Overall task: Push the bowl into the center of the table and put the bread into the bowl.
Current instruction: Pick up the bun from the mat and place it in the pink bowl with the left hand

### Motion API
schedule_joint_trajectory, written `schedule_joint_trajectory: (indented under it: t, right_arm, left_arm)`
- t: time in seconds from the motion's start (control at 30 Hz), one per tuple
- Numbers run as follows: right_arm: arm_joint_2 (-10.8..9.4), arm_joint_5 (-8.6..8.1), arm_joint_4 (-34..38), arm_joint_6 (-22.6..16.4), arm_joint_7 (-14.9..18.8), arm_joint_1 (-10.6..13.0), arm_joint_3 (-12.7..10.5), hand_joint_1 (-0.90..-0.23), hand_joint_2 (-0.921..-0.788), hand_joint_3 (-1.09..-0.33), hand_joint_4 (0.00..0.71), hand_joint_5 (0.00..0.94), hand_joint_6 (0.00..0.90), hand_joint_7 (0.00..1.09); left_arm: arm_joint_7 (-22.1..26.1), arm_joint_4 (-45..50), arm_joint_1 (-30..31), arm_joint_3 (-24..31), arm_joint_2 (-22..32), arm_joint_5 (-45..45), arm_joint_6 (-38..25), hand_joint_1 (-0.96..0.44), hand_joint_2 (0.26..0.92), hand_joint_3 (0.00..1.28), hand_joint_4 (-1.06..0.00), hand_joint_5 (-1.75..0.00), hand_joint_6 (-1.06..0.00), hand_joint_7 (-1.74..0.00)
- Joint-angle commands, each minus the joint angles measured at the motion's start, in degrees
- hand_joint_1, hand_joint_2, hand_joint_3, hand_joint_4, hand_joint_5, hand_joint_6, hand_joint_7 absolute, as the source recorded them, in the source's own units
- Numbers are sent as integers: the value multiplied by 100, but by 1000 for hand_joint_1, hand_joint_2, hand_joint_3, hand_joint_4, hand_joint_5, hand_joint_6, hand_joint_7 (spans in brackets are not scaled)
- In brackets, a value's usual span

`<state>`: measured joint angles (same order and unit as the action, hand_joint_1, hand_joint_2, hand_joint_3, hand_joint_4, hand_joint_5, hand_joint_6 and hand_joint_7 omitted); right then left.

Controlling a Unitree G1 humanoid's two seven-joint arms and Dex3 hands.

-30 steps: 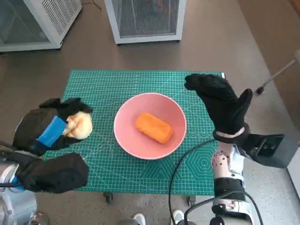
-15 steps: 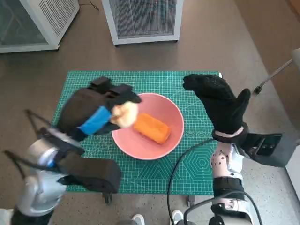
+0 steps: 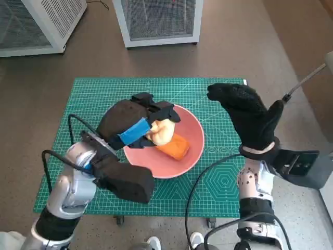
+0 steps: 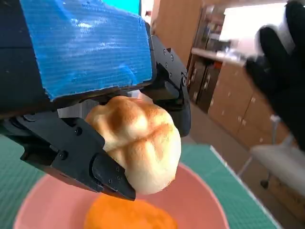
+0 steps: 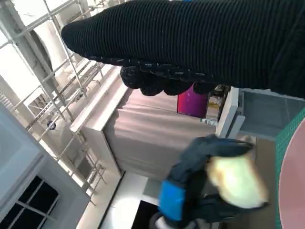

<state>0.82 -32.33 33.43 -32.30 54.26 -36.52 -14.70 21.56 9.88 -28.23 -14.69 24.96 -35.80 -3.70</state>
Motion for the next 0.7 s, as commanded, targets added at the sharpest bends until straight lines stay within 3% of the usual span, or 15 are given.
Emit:
schedule_joint_trajectory:
  t: [0.03, 0.23, 0.27, 0.3, 0.33, 0.4, 0.5, 0.7]
  right_arm:
    - [28, 53, -82, 64, -103, 216, 25, -524, -921, -563, 247, 3, 376, 4]
    - [36, 49, -116, 77, -136, 234, 51, -524, -921, -561, 248, 2, 376, 4]
    - [35, 82, -132, 32, -178, 251, 52, -524, -921, -561, 248, 2, 376, 4]
    - [35, 106, -143, -3, -210, 262, 52, -524, -921, -561, 247, 2, 375, 4]
    - [33, 128, -146, -32, -239, 267, 53, -523, -921, -562, 246, 1, 375, 3]
    - [26, 152, -151, -51, -274, 268, 60, -523, -921, -564, 245, 1, 374, 3]
    - [9, 167, -167, -48, -308, 270, 75, -524, -921, -564, 244, 0, 373, 2]
    - [-9, 155, -144, -50, -304, 251, 109, -531, -921, -563, 243, 0, 372, 2]
  left_arm:
    - [-56, -207, -89, -61, -39, -22, 38, 2, 920, 17, -752, -1132, -681, -1077]
    - [-62, -234, -98, -58, -45, -24, 58, 2, 920, 18, -751, -1131, -680, -1080]
    - [168, -154, -22, -78, -33, -87, -266, 2, 920, 18, -750, -1131, -679, -1080]
    - [340, -96, 35, -94, -24, -135, -510, 2, 897, 24, -631, -953, -580, -969]
    - [558, -9, 69, -125, -8, -206, -789, 5, 868, 27, -487, -634, -484, -713]
    - [861, 134, 65, -179, 22, -317, -1153, -10, 831, 17, -301, -260, -382, -334]
    - [1235, 349, 3, -235, 69, -460, -1555, -53, 809, 8, -191, -85, -318, -131]
    - [1520, 773, 49, -53, 133, -320, -1804, -123, 795, 1, -113, -9, -284, -30]
